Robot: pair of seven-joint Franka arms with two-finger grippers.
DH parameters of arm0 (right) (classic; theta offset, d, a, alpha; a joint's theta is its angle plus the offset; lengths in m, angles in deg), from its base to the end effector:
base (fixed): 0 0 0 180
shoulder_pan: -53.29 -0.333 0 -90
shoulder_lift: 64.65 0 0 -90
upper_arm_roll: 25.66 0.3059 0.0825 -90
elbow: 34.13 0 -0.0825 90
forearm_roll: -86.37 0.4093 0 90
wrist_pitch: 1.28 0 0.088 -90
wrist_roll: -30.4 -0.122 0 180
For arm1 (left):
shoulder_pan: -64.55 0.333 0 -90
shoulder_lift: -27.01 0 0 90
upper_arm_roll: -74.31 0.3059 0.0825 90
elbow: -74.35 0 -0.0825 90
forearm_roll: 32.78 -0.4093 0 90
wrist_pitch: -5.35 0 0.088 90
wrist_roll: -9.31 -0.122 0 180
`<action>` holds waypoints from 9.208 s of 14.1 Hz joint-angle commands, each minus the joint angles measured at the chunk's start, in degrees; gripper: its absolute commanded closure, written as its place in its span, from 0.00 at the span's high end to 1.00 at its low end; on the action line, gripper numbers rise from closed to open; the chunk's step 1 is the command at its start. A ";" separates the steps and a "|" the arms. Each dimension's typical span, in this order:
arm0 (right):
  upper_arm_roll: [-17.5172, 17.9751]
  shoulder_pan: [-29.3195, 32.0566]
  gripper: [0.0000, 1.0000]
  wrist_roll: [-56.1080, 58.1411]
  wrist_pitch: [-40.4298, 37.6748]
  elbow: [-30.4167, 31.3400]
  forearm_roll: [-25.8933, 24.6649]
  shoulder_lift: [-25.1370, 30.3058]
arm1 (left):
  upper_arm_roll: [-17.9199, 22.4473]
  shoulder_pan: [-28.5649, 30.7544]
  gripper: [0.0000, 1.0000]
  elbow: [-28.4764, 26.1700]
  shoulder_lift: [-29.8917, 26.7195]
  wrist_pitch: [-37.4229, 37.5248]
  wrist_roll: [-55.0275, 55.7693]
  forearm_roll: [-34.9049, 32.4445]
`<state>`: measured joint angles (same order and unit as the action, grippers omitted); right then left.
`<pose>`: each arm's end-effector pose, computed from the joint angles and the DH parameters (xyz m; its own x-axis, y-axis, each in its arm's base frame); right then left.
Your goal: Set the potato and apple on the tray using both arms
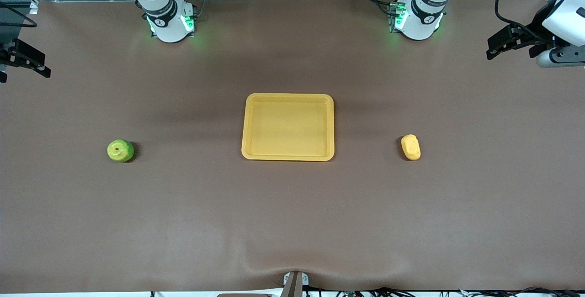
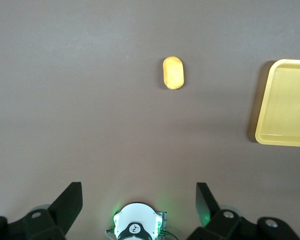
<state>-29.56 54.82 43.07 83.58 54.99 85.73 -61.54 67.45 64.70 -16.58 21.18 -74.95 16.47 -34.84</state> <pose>0.5512 -0.0549 0.6299 0.9919 0.1252 -0.0213 0.1253 -0.9921 0.0028 0.5260 -0.0603 0.6337 0.9969 0.0158 -0.0776 0.0113 -0.9982 -0.0581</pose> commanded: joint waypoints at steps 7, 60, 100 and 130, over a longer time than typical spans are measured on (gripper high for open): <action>-0.23 -0.03 1.00 0.42 -0.14 -1.24 -0.15 -1.53 | -1.75 0.20 1.00 -2.14 0.03 -0.47 1.11 0.92; -0.23 2.95 1.00 -0.11 30.53 13.09 -0.15 -27.72 | -2.89 0.47 0.93 -31.94 30.09 -69.72 13.23 -0.48; 0.30 2.87 0.00 -7.40 24.92 9.40 0.11 -32.47 | -7.03 -30.90 0.00 -3.03 40.80 -42.74 42.59 -12.96; 0.65 -16.11 0.00 -27.97 16.03 4.83 11.08 -25.88 | -7.55 -11.59 1.00 2.25 19.03 -22.46 29.35 -6.91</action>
<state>-28.47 39.39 16.71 100.12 59.88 94.16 -88.48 60.38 50.49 -12.77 43.93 -100.10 49.91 -43.98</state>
